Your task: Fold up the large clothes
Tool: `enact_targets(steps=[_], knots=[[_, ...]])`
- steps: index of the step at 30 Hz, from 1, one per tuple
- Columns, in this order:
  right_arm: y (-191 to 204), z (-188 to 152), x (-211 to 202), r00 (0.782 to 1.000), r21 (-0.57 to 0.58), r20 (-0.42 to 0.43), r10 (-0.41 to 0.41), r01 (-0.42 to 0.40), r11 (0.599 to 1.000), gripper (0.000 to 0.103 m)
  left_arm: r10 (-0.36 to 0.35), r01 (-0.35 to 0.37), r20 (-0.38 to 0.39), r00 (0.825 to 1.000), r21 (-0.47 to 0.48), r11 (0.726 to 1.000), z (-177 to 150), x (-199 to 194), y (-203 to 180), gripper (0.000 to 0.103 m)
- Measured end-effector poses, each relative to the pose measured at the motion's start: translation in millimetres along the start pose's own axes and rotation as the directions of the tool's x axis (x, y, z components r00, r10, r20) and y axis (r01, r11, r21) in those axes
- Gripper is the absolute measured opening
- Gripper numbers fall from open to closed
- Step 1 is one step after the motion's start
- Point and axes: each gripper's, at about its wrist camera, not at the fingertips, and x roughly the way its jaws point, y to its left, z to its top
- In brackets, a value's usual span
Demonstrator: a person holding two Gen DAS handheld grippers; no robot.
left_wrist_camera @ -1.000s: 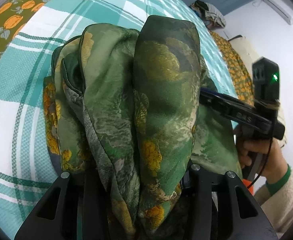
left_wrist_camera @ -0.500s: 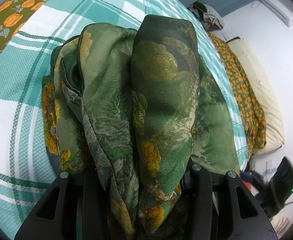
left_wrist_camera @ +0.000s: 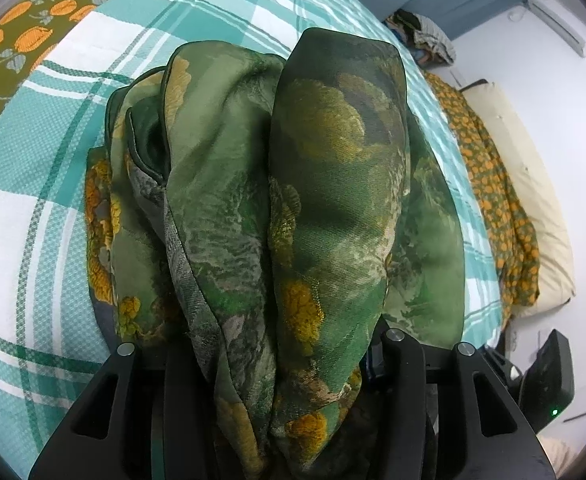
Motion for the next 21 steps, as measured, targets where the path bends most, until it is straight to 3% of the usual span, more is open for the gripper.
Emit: enact_targets(steps=[14, 17, 21], knots=[[5.2, 0.6, -4.3, 1.0, -0.006, -0.013, -0.026, 0.026, 1.0, 0.055, 0.012, -0.012, -0.002, 1.0, -0.008, 1.0, 0.1, 2.5, -8.2, 0.049], [2.4, 10.3, -21.1, 0.999, 0.015, -0.017, -0.03, 0.031, 0.999, 0.055, 0.023, -0.023, 0.004, 1.0, -0.013, 1.0, 0.3, -2.1, -12.2, 0.051], [6.7, 41.8, -56.4, 0.992, 0.04, 0.124, -0.003, -0.002, 0.999, 0.055, 0.024, -0.024, 0.005, 1.0, -0.015, 1.0, -1.0, -8.3, -18.9, 0.059]])
